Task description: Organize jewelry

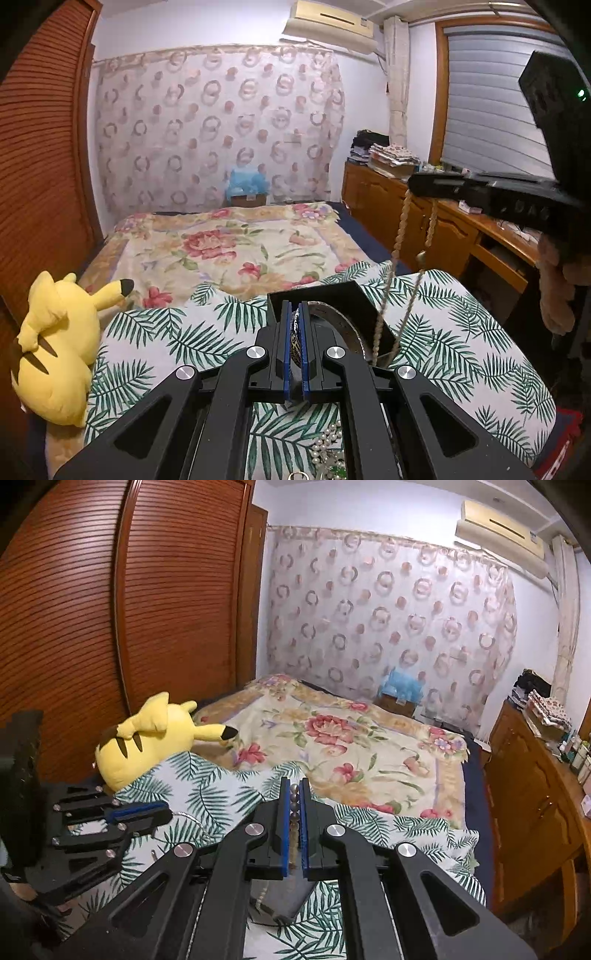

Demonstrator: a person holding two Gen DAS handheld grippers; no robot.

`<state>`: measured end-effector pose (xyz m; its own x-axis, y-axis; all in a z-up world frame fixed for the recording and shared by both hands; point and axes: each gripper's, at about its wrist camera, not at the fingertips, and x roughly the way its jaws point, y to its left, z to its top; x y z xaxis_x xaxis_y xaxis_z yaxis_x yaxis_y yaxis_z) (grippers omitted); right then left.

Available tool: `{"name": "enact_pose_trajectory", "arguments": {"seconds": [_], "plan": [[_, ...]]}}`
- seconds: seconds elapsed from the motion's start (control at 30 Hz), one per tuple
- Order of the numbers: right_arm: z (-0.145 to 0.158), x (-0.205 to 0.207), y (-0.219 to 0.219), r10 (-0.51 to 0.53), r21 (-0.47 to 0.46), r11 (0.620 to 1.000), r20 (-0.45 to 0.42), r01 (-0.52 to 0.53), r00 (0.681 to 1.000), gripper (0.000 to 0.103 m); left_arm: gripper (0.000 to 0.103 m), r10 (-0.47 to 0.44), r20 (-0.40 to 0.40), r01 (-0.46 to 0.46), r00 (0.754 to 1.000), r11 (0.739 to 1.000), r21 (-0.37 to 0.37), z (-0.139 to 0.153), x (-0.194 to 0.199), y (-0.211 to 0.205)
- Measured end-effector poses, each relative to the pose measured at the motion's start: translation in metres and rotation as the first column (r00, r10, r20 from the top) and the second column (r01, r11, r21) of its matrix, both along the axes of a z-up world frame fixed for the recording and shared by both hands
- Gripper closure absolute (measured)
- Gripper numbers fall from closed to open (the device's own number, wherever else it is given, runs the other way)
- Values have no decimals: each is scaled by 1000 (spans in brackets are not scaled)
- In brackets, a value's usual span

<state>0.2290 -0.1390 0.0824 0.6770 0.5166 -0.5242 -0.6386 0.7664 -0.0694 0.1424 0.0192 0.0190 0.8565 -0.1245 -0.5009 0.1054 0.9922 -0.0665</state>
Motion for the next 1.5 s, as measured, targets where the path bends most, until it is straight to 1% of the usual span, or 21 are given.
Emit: {"name": "enact_pose_trajectory", "arguments": {"seconds": [0.23, 0.33, 0.43, 0.53, 0.6, 0.63, 0.67, 0.9, 1.13, 1.2, 1.23, 1.3, 1.4, 1.5], "plan": [[27, -3, -2, -16, 27, 1000, 55, 14, 998, 98, 100, 2, 0, -2, 1000, 1000, -2, 1, 3, 1], [27, -1, -1, -20, 22, 1000, 51, 18, 999, 98, 100, 1, -1, -1, 1000, 1000, 0, 0, 3, 0], [13, 4, 0, -14, 6, 1000, 18, 14, 1000, 97, 100, 0, -7, 0, 1000, 1000, 4, 0, 6, -1], [-18, 15, 3, -10, -9, 1000, -61, 10, 998, 97, 100, 1, -20, 0, 1000, 1000, 9, -4, 14, -2], [-35, 19, 3, -16, -19, 1000, -90, 15, 996, 89, 100, 3, -30, -2, 1000, 1000, 14, -7, 19, -5], [-44, 21, 2, -14, -14, 1000, -111, 13, 994, 80, 100, 3, -39, -2, 999, 1000, 18, -10, 23, -6], [-49, 23, 0, -17, -9, 1000, -125, 16, 992, 76, 100, 3, -44, -2, 999, 1000, 20, -12, 27, -7], [-80, 18, -24, -41, -23, 999, -156, 37, 987, 76, 100, 4, -84, -1, 996, 999, 39, -34, 50, -20], [-109, 7, -48, -58, -43, 998, -183, 50, 981, 76, 100, -4, -149, 12, 989, 998, 57, -56, 75, -33], [-118, 1, -53, -51, -40, 998, -192, 44, 980, 76, 100, -15, -163, 24, 986, 998, 53, -59, 77, -35], [-120, -1, -55, -49, -39, 998, -195, 43, 980, 76, 100, -27, -175, 34, 984, 999, 36, -60, 79, -36], [-128, -6, -58, -42, -40, 999, -203, 35, 978, 76, 99, -38, -183, 42, 982, 999, 17, -60, 78, -36], [-138, -12, -61, -46, -37, 999, -225, 38, 973, 76, 99, -25, -185, 30, 982, 999, 28, -59, 72, -35], [-143, -24, -63, -36, -23, 999, -228, 32, 973, 76, 99, -23, -175, 29, 984, 999, 29, -56, 52, -27]]}}
